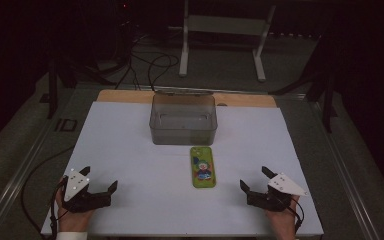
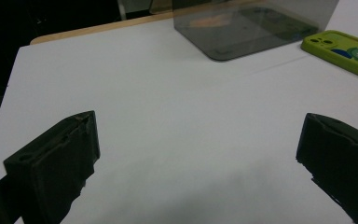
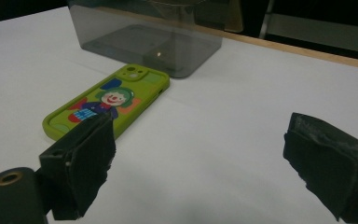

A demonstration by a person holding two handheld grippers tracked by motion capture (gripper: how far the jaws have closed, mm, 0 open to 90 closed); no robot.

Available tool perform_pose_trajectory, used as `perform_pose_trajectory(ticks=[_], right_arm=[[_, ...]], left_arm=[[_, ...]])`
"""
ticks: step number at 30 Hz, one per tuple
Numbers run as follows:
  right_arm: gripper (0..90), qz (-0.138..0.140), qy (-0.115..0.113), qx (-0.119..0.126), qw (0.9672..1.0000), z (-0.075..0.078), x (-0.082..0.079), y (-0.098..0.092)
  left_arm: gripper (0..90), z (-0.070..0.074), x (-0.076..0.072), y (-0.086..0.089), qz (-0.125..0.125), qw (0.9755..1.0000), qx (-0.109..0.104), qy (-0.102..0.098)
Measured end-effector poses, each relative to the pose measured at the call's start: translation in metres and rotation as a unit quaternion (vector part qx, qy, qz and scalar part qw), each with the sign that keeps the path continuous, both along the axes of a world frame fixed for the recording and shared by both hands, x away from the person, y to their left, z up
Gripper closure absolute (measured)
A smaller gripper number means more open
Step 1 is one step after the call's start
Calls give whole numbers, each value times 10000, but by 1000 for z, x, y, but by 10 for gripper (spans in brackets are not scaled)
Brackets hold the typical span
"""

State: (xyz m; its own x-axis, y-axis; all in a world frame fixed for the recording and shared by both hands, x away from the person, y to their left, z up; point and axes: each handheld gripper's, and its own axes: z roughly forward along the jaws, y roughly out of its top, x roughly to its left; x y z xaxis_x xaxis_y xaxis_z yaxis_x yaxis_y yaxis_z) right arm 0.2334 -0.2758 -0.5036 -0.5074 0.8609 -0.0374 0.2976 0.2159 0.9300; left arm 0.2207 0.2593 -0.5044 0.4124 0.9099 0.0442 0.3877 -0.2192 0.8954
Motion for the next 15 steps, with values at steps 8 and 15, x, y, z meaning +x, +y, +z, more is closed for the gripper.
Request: perform_pose_trajectory(ticks=[8, 15], right_arm=[[89, -5, -20, 11, 10000, 0, -1, 1], [89, 0, -20, 2, 10000, 0, -1, 1]], left_arm=[[0, 0, 0, 0, 18, 10000, 6, 5], [0, 0, 0, -1, 3, 10000, 31, 6]])
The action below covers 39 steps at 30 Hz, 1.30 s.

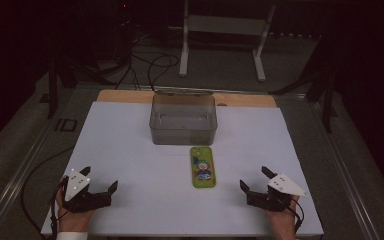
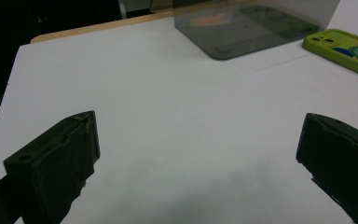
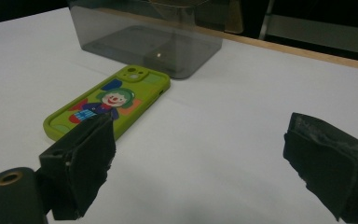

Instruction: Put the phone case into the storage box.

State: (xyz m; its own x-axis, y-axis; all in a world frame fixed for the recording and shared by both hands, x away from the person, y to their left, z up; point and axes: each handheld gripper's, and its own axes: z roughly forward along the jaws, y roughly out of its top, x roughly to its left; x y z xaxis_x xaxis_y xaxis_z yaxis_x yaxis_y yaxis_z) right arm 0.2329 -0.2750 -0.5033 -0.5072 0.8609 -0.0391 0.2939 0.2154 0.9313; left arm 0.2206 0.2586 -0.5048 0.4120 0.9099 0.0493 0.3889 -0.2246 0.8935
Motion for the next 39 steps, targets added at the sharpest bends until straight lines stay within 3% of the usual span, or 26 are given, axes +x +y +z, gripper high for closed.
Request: perform_pose_trajectory(ticks=[16, 29, 37, 38, 39], right_arm=[[89, -31, 22, -2, 10000, 0, 1, -1], [89, -50, 46, 14, 10000, -1, 3, -1], [89, -61, 60, 18, 10000, -1, 3, -1], [89, -65, 58, 35, 10000, -1, 3, -1], [89, -64, 58, 38, 10000, -1, 3, -1]], left_arm=[[0, 6, -1, -5, 64, 10000, -46, 15], [0, 28, 5, -20, -265, 9996, 45, -104], [0, 33, 11, -28, -397, 9991, 84, -144], [0, 38, 15, -38, -543, 9983, 130, -193], [0, 38, 15, -38, -543, 9983, 130, -193]])
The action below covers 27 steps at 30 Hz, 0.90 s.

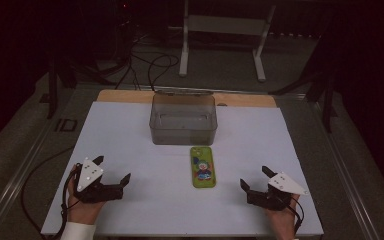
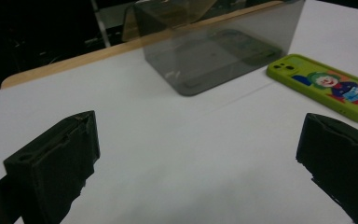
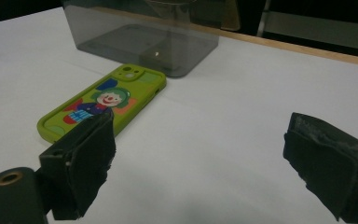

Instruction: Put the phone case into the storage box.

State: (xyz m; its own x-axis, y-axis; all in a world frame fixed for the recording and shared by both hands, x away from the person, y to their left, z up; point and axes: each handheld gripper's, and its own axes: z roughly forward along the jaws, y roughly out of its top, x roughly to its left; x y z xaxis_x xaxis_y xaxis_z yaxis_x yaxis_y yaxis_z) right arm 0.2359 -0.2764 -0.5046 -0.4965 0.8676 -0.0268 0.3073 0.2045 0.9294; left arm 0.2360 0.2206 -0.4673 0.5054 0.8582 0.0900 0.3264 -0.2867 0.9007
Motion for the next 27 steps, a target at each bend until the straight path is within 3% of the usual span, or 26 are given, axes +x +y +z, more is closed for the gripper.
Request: perform_pose_trajectory(ticks=[5, 6, 13, 27], right_arm=[[89, 4, -2, -4, 10000, 0, 0, 0], [89, 3, -3, 0, 10000, 0, 0, 0], [89, 13, -3, 6, 10000, 0, 0, 0], [89, 5, -7, 0, 10000, 0, 0, 0]], left_arm=[[0, 3, 4, -8, -87, 10000, 4, -38], [0, 7, 10, -18, -192, 9998, -29, -59], [0, 14, 20, -35, -362, 9993, 10, -76], [0, 18, 42, -66, -628, 9979, 67, 116]])
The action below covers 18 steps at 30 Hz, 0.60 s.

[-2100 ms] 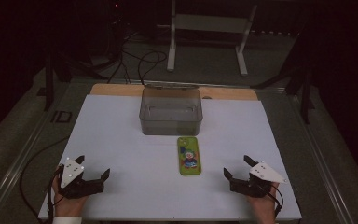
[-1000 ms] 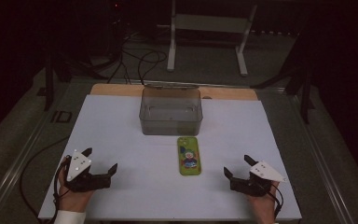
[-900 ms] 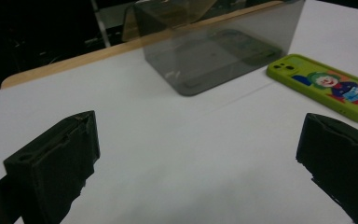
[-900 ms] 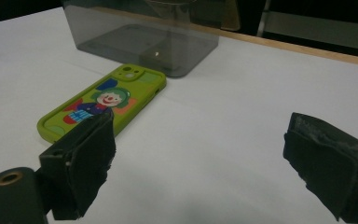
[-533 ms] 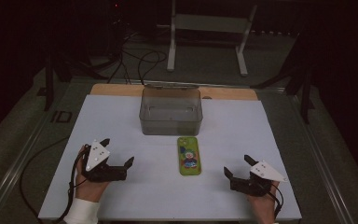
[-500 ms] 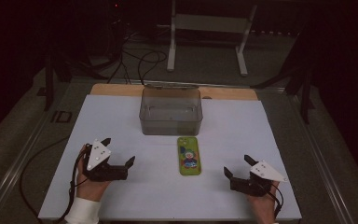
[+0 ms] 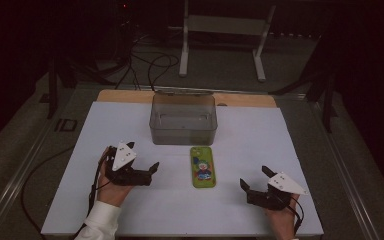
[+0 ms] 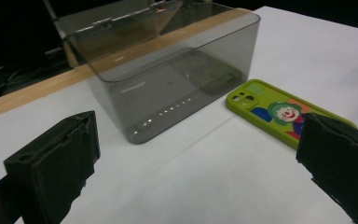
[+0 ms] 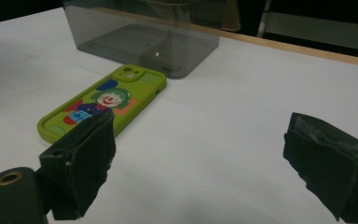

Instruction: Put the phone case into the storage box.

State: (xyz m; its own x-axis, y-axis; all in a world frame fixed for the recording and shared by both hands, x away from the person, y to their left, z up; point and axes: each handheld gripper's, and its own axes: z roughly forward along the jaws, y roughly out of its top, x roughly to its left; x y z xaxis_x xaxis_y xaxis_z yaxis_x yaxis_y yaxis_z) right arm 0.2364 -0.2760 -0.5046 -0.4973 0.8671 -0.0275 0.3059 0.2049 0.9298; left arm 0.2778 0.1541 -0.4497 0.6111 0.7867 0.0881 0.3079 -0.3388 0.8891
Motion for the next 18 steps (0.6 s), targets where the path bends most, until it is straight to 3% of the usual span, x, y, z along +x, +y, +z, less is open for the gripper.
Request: perform_pose_trajectory(ticks=[18], right_arm=[[89, -9, -1, -7, 10000, 0, 0, -1]], left_arm=[[4, -1, 20, -44, -512, 9984, 44, 214]])
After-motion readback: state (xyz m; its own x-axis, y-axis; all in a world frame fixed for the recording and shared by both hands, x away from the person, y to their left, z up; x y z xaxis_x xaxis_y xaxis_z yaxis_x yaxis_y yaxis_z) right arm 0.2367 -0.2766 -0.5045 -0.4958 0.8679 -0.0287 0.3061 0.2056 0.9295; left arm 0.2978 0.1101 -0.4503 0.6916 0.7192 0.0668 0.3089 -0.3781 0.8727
